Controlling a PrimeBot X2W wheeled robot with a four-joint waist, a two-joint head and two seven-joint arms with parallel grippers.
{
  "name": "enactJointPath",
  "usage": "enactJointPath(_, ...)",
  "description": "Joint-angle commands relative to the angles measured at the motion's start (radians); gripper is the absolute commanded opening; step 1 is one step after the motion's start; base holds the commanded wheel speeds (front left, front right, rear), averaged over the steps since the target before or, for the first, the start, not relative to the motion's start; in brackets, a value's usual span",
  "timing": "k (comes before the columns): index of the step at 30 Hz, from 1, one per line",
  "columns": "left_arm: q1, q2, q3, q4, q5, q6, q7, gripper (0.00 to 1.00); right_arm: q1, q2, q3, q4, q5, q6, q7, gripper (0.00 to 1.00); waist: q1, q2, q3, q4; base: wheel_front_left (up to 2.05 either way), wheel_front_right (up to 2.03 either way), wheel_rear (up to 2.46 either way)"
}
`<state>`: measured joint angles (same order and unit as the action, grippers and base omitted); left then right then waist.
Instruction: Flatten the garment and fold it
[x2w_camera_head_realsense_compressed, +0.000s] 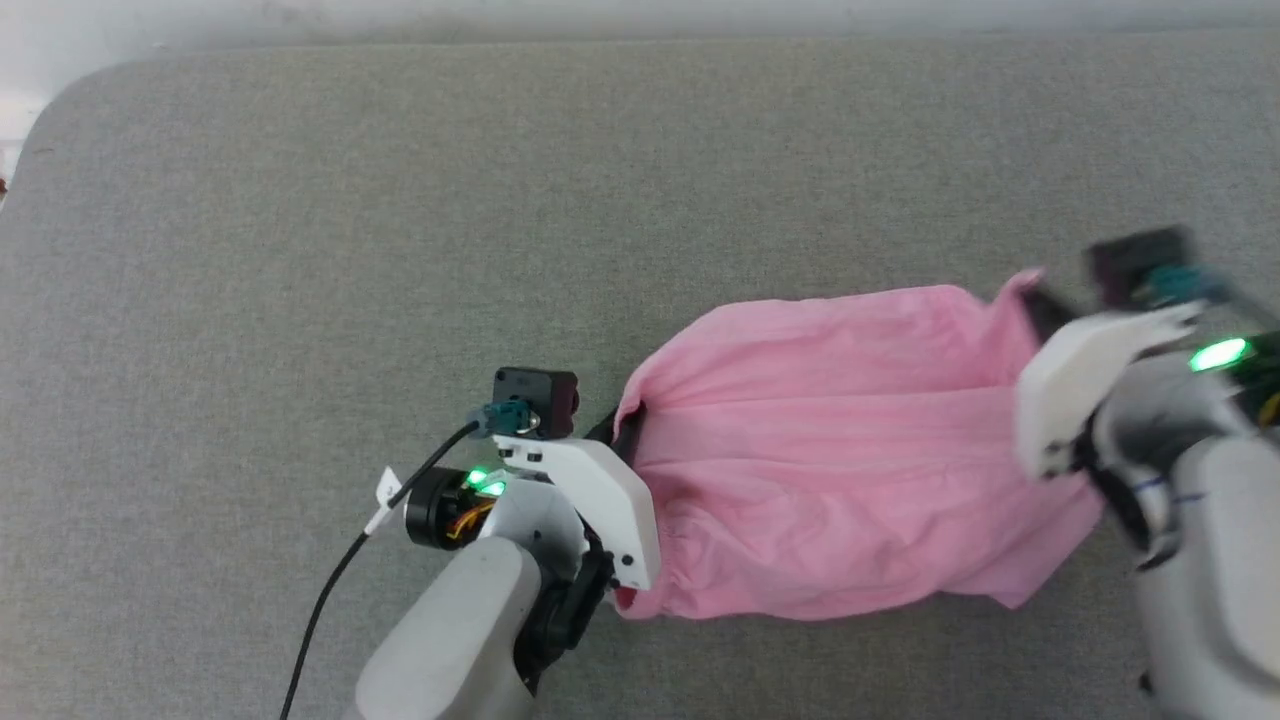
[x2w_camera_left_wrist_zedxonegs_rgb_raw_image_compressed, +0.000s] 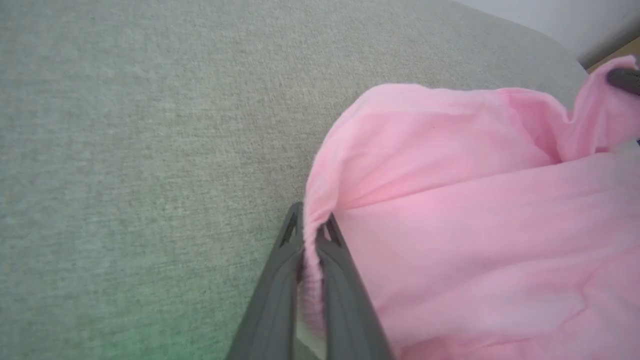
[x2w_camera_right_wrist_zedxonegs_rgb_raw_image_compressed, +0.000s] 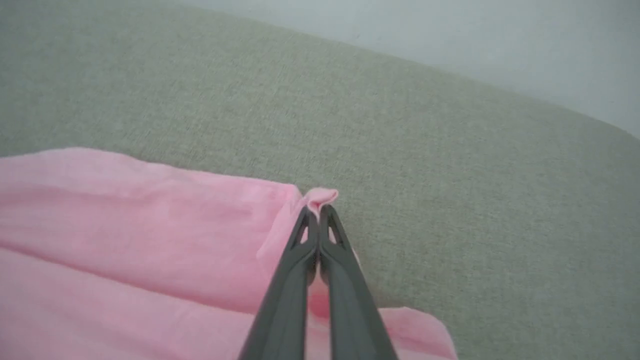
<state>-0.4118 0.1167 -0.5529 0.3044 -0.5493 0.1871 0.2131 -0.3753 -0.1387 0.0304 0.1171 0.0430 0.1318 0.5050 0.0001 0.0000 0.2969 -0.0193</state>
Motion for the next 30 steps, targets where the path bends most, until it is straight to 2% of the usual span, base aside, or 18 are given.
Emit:
enactJointPath(1,-0.009,0.005,0.007,-0.004,-0.001,0.009,-0.013,0.00,-0.032,0.005,-0.035,0.002,0.009,-0.001,-0.013,0.00,-0.0001,0.0000,0.002,0.001,0.00,0.00,0.00)
enactJointPath(4,-0.020,0.005,0.016,-0.007,0.000,0.011,-0.036,0.00,-0.059,0.019,-0.164,0.018,0.034,-0.001,-0.034,0.00,-0.0001,0.0000,0.001,0.002,0.00,0.00,0.00)
enactJointPath(10,-0.016,0.013,0.011,-0.013,-0.005,0.004,-0.033,0.00,-0.077,-0.024,-0.315,0.149,0.037,-0.001,-0.094,0.00,-0.0001,0.0000,0.004,-0.008,0.00,0.00,0.00)
enactJointPath(11,-0.012,0.013,0.010,-0.015,-0.009,0.003,-0.028,0.00,-0.079,-0.025,-0.341,0.173,0.026,-0.001,-0.114,0.21,-0.0001,0.0000,0.004,-0.010,0.00,0.00,0.00)
enactJointPath(12,-0.008,0.012,0.007,-0.017,-0.015,-0.001,-0.022,0.46,-0.079,-0.023,-0.366,0.200,0.016,-0.001,-0.132,1.00,-0.0001,0.0000,0.002,-0.012,0.00,0.00,0.00)
enactJointPath(13,-0.004,0.011,0.005,-0.021,-0.020,-0.006,-0.019,1.00,-0.079,-0.019,-0.382,0.222,0.010,-0.001,-0.149,1.00,-0.0001,0.0000,0.000,-0.013,0.00,0.00,0.00)
enactJointPath(19,0.022,0.030,0.012,-0.107,-0.029,-0.004,-0.026,1.00,-0.031,0.020,-0.395,0.236,0.015,-0.001,-0.295,1.00,-0.0001,0.0000,-0.027,-0.031,0.00,0.00,0.00)
enactJointPath(24,0.031,0.067,0.045,-0.227,-0.016,0.035,-0.033,1.00,0.070,0.049,-0.361,0.151,0.050,-0.001,-0.396,1.00,-0.0001,0.0000,-0.038,-0.060,0.00,0.00,0.00)
enactJointPath(27,0.007,0.091,0.038,-0.218,0.002,0.040,0.002,1.00,0.127,0.065,-0.325,0.094,0.066,-0.001,-0.426,1.00,-0.0001,0.0000,-0.029,-0.087,0.00,0.00,0.00)
enactJointPath(30,-0.045,0.106,0.005,-0.148,0.024,0.025,0.065,1.00,0.166,0.075,-0.289,0.046,0.082,-0.001,-0.434,1.00,-0.0001,0.0000,-0.014,-0.118,0.00,0.00,0.00)
